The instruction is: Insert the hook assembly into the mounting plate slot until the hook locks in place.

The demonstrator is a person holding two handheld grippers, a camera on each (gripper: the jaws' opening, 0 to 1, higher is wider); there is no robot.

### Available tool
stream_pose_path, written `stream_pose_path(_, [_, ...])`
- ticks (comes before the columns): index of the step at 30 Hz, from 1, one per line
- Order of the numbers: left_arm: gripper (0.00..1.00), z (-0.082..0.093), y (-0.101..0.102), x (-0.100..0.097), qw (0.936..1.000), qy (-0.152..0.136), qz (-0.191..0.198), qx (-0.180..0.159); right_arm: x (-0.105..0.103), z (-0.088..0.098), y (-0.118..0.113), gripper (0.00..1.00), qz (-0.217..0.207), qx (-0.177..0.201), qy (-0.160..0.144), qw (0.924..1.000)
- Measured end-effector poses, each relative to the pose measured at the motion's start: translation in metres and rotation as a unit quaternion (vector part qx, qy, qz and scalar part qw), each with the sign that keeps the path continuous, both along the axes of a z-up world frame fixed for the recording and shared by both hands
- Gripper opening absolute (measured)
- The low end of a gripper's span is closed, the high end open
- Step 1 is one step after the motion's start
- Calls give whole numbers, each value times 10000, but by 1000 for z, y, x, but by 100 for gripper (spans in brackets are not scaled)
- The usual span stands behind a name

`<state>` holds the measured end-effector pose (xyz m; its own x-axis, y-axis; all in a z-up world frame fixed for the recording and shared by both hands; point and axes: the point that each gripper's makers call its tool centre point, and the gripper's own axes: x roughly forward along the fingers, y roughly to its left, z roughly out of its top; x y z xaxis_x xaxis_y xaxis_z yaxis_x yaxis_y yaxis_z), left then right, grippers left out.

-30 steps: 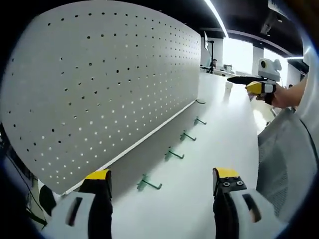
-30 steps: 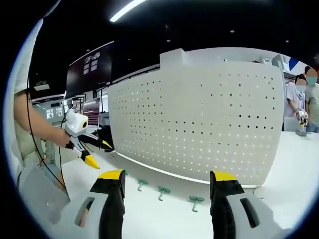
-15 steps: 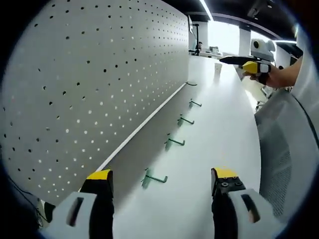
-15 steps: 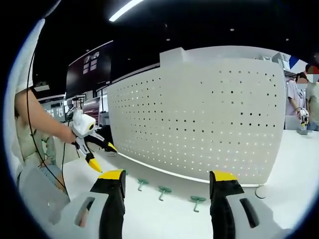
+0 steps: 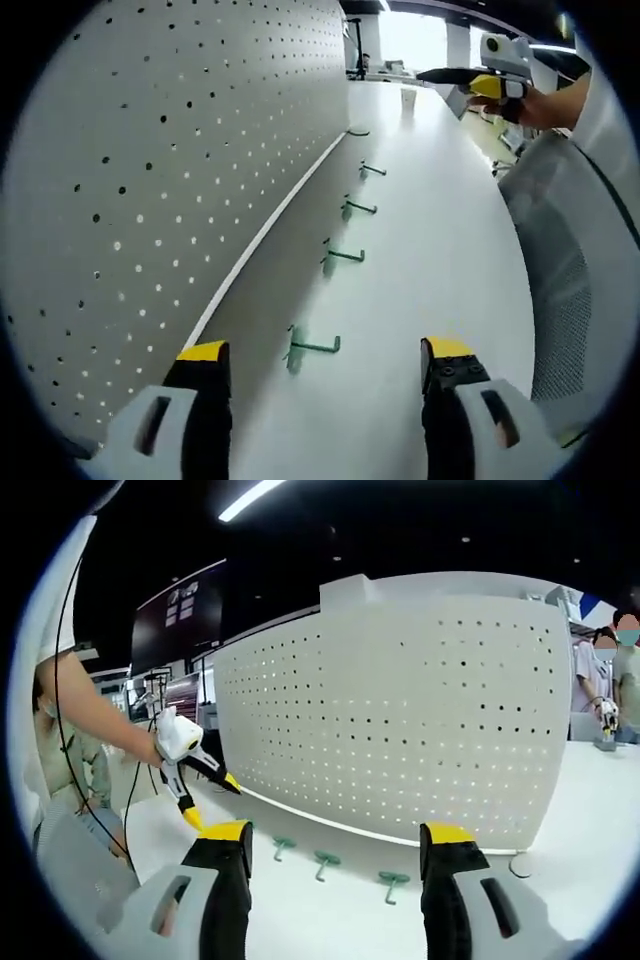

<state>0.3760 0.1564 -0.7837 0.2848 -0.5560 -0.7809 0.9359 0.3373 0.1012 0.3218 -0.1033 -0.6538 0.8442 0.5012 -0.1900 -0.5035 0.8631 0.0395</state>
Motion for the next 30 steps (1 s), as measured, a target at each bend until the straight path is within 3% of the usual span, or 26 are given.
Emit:
stream_pose_path(21, [78, -33, 6, 6, 9943, 505, -633, 689, -3, -4, -5, 66, -77, 33, 79, 9999])
stream_pose_path(30, [76, -43, 5, 8, 9915, 646, -757, 834, -2, -4, -10, 65, -143, 36, 90, 9998])
